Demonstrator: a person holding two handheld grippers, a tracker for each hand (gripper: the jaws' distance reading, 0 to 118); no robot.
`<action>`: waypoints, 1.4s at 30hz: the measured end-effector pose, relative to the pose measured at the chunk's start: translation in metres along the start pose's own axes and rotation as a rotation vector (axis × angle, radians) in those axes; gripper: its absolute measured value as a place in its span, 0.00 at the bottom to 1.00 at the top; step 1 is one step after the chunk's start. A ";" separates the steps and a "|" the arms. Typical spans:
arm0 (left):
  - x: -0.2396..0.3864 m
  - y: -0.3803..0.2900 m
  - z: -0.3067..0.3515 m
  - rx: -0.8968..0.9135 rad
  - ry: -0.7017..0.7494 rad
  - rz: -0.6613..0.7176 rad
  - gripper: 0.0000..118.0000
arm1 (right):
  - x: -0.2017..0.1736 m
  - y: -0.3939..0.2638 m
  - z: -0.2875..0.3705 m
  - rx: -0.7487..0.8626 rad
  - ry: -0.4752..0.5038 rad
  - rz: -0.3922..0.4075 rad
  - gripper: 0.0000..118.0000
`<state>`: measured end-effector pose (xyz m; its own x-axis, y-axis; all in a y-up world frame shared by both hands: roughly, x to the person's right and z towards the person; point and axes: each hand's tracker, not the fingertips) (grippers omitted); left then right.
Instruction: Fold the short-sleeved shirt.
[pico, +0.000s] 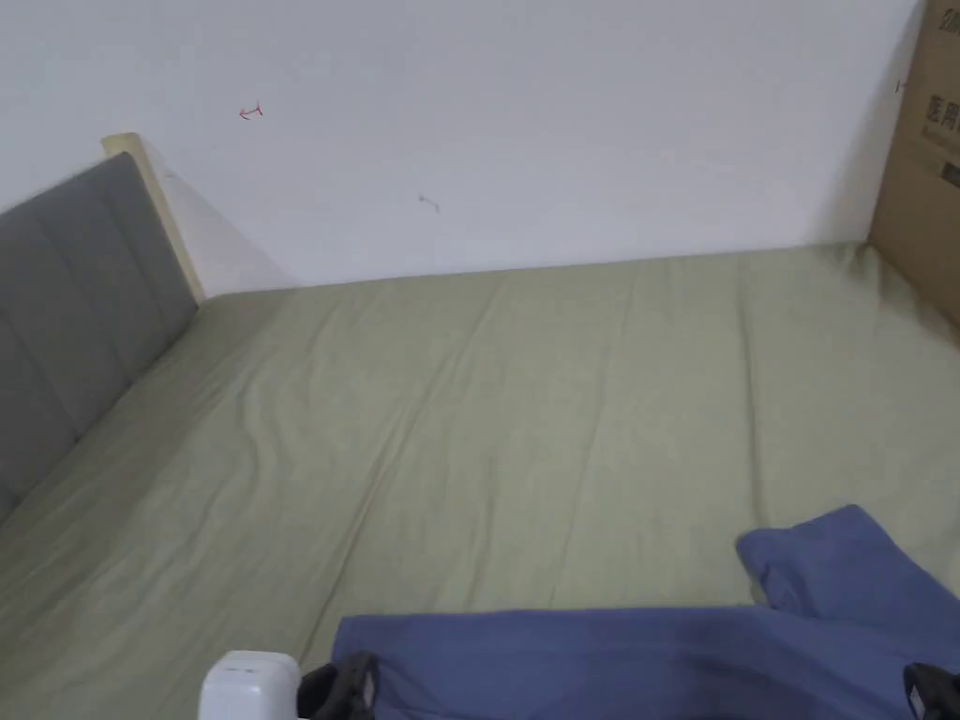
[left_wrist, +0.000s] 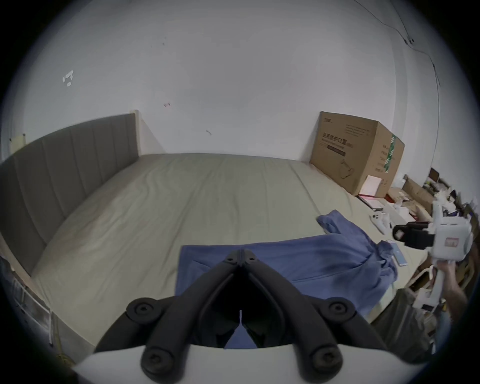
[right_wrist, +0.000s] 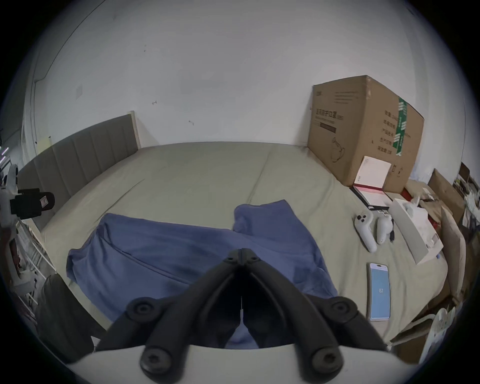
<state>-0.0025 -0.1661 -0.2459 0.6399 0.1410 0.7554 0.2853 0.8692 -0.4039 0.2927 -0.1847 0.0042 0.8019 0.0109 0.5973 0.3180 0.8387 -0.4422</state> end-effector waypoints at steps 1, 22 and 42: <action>-0.003 0.001 -0.004 -0.008 0.015 0.000 0.00 | -0.002 0.000 -0.002 -0.003 -0.009 0.007 0.00; -0.112 0.001 -0.250 -0.530 0.091 0.161 0.48 | 0.060 -0.030 0.012 -0.124 -0.068 -0.085 0.00; -0.085 0.005 -0.261 -0.633 0.128 0.019 0.01 | 0.180 0.038 -0.196 -0.516 -0.060 -0.169 0.46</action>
<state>0.1303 -0.2977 -0.4469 0.7181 0.0621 0.6931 0.6133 0.4141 -0.6726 0.5481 -0.2578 -0.0369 0.6928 -0.0568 0.7189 0.6587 0.4555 -0.5988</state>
